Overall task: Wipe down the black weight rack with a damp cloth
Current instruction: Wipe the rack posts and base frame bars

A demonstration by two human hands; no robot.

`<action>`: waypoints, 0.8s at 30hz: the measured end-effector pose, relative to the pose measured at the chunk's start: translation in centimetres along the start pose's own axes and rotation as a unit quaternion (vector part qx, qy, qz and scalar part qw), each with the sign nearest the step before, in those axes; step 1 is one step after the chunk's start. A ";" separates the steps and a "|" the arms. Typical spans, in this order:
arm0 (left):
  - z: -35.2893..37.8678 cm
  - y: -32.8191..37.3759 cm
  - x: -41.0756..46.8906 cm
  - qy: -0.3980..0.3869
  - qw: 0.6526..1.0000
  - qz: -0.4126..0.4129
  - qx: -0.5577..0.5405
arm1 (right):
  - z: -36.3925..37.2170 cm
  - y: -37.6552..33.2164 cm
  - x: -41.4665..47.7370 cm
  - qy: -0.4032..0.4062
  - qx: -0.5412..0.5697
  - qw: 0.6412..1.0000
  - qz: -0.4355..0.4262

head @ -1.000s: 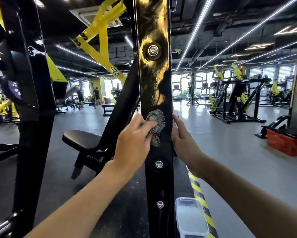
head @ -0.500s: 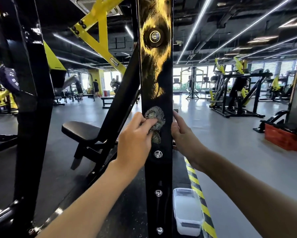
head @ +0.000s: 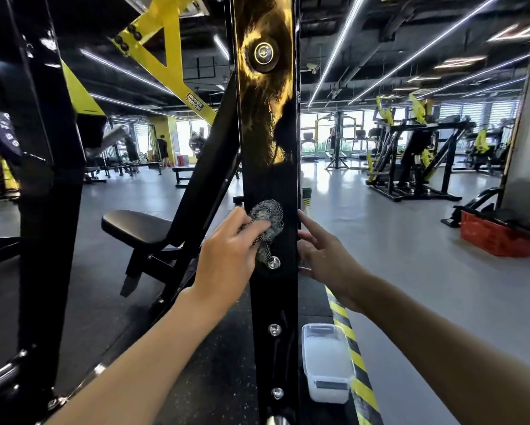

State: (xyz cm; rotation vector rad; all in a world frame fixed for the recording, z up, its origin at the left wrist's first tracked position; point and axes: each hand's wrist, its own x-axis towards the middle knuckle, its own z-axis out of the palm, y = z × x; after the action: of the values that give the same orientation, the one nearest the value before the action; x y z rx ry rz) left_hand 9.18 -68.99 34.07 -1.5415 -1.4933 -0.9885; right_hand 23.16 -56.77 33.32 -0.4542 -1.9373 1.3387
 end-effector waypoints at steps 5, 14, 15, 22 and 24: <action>-0.1 -0.6 -2.7 -0.040 0.999 -0.035 -0.002 | -0.2 -0.1 -0.9 -0.026 0.014 0.999 0.013; -2.5 1.8 -0.6 -0.051 0.997 -0.048 -0.018 | 0.2 -0.8 -1.1 -0.024 0.089 0.994 0.062; -2.2 2.6 0.2 -0.045 0.998 -0.037 -0.016 | 0.2 -1.2 -1.3 -0.024 0.117 0.990 0.070; 1.1 5.3 0.4 -0.103 0.991 -0.017 0.078 | -0.5 -1.3 -2.8 -0.016 0.108 0.988 0.111; 1.8 5.3 -0.5 -0.126 0.987 -0.003 0.103 | -0.5 -1.1 -2.9 0.000 0.088 0.990 0.106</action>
State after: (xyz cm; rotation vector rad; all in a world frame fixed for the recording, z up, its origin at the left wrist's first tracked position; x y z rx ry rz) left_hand 14.55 -67.75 32.83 -1.5532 -1.7164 -0.6364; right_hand 25.66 -58.74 33.35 -0.5865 -1.7891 1.6290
